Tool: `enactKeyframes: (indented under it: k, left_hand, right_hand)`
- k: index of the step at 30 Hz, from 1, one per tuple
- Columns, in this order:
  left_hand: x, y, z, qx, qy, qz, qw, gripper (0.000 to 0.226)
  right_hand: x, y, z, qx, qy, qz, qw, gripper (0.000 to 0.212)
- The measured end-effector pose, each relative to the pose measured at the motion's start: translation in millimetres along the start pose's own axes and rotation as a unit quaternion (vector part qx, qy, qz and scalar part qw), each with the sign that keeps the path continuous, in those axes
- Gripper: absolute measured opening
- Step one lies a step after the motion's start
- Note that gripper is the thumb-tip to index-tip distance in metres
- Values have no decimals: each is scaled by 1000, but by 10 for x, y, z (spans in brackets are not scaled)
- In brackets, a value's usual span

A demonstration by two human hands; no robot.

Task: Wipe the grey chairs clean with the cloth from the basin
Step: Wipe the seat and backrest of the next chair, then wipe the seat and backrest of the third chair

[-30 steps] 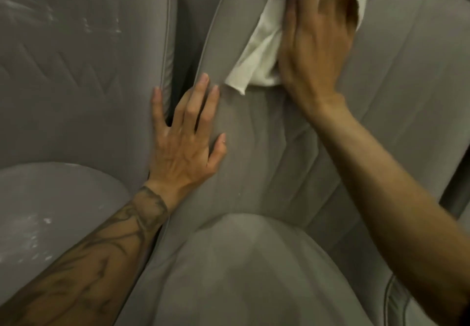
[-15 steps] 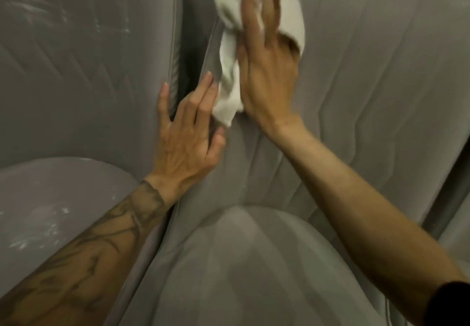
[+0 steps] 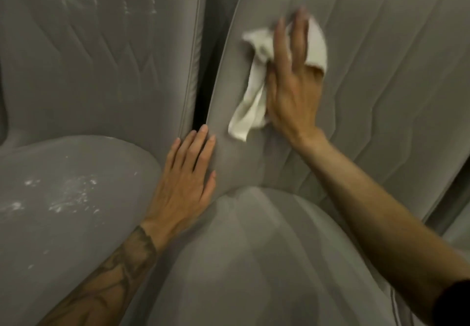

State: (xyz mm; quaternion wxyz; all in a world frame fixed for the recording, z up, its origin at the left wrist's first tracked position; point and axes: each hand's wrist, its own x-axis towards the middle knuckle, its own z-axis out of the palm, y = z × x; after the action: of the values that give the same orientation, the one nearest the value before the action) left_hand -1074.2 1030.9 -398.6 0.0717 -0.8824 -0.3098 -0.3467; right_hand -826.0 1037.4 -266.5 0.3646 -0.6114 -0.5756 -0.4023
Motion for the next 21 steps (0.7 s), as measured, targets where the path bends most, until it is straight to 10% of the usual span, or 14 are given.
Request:
enactKeyframes:
  k: [4,9,14,21]
  left_hand:
    - [-11,-31,5,5,-17,-7,1000,69]
    - [-26,-31,-76,-5,-52,-16,999,68]
    - [-24,-2,-209,-16,-94,-28,995,69]
    - [-136,16,-452,-48,-134,-47,989,69]
  right_hand:
    - [-330,-83,125,22,1,3,1000,51]
    - [-1790,-298,30,125,-205,-5,971,51]
    - [-1869,-242,-112,132,-217,-43,966,49]
    - [-1324,-745,30,186,-128,130,966,66]
